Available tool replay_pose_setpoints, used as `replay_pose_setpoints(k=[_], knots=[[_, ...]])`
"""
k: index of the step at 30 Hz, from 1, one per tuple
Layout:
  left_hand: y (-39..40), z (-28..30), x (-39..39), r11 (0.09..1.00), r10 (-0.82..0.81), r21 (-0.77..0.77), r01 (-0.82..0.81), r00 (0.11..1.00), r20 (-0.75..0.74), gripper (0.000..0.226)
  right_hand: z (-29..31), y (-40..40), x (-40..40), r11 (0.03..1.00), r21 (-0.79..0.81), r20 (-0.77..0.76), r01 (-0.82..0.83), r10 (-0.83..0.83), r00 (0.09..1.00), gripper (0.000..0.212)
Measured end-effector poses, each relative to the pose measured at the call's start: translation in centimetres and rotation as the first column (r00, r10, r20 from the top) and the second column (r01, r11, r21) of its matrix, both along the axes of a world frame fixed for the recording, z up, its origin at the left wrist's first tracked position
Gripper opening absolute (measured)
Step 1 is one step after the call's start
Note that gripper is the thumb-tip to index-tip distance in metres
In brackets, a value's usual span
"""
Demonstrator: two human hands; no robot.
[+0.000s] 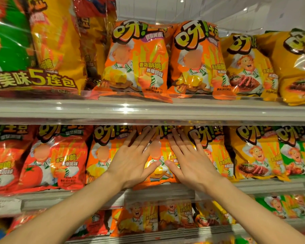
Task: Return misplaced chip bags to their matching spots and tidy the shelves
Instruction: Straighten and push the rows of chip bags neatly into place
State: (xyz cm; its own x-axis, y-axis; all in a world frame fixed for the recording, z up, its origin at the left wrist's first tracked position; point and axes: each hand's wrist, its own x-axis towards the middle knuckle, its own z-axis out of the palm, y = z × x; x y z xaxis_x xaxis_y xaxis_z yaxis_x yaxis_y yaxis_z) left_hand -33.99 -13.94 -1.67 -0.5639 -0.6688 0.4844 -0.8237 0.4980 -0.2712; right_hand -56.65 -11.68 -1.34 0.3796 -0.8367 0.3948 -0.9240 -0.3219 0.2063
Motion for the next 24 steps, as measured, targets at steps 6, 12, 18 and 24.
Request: replay_pose_setpoints(k=[6, 12, 18, 24], knots=[[-0.2, -0.4, 0.1, 1.0, -0.013, 0.015, 0.014, 0.999, -0.039, 0.078, -0.2, 0.1, -0.1, 1.0, -0.011, 0.008, 0.0, 0.0, 1.0, 0.077], [0.2, -0.2, 0.4, 0.999, -0.035, 0.024, 0.038, 0.994, -0.104, 0.078, 0.6, 1.3, -1.1, 0.999, -0.027, 0.089, 0.02, -0.018, 0.996, 0.077], [2.7, 0.9, -2.5, 0.999, -0.041, 0.013, 0.046, 0.97, -0.238, 0.055, 0.3, 3.7, -5.2, 0.983, -0.15, 0.243, 0.11, -0.071, 0.967, 0.072], [3.0, 1.5, -9.7, 0.999, -0.018, 0.044, 0.03, 0.967, -0.253, 0.05, -2.0, 4.7, -9.6, 0.996, 0.001, 0.418, 0.085, -0.078, 0.905, 0.08]])
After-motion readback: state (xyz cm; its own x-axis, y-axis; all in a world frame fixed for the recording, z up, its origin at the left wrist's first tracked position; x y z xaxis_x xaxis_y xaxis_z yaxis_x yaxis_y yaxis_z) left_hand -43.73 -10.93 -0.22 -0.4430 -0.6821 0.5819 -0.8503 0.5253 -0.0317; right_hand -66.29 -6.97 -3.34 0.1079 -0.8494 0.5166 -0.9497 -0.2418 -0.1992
